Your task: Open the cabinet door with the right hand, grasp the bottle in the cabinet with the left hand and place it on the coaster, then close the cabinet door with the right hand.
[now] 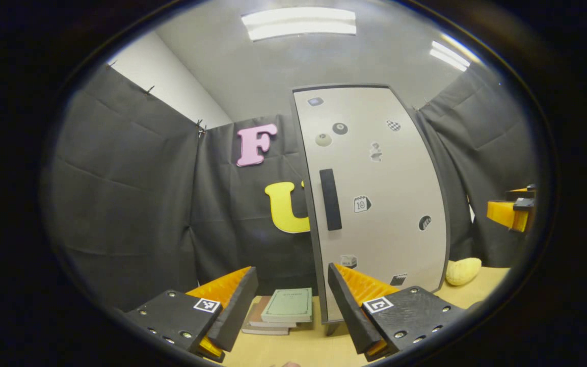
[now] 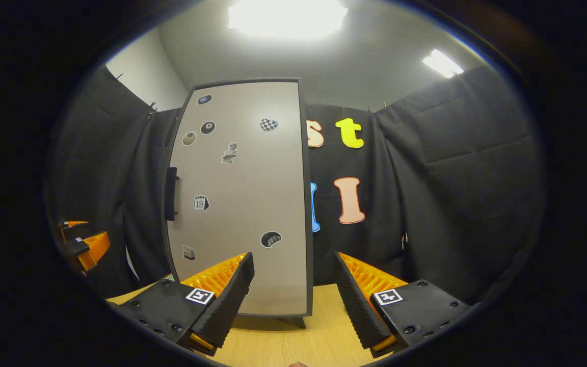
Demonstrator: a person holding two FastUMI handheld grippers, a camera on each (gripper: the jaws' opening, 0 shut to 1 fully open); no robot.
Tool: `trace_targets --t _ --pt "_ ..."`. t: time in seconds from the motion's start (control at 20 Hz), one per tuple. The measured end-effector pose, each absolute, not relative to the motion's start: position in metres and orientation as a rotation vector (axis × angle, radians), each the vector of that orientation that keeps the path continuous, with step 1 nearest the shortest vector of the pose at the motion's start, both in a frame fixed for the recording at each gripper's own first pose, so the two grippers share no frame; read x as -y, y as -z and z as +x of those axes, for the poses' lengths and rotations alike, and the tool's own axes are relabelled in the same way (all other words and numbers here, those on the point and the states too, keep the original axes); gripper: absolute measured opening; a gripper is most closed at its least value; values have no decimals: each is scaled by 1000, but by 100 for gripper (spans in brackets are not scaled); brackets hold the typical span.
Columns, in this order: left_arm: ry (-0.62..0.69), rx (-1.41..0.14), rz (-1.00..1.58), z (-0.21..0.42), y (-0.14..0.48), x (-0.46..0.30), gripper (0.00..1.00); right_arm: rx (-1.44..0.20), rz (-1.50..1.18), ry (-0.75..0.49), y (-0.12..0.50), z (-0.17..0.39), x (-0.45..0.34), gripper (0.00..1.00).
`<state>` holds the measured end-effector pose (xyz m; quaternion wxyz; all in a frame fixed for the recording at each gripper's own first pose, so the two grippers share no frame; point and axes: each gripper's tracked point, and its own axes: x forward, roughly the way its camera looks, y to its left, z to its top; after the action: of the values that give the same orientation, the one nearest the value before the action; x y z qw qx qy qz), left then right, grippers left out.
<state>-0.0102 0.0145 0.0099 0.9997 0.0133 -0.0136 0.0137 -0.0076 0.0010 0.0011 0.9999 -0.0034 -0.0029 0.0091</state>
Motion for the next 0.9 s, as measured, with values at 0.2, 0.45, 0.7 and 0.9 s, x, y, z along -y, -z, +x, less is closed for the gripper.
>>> trace_targets --t 0.2,0.45,0.7,0.9 --pt "-32 25 25 -12 -10 -19 86 4 -8 -41 -5 -6 -11 98" --pt "-77 30 45 -23 -9 -52 86 4 12 -140 -27 15 -57 97" --pt "-176 8 50 -45 2 -115 86 16 7 -248 -59 45 -125 98" --pt "-270 3 77 -65 8 -175 86 44 -4 -297 -80 63 -177 98"
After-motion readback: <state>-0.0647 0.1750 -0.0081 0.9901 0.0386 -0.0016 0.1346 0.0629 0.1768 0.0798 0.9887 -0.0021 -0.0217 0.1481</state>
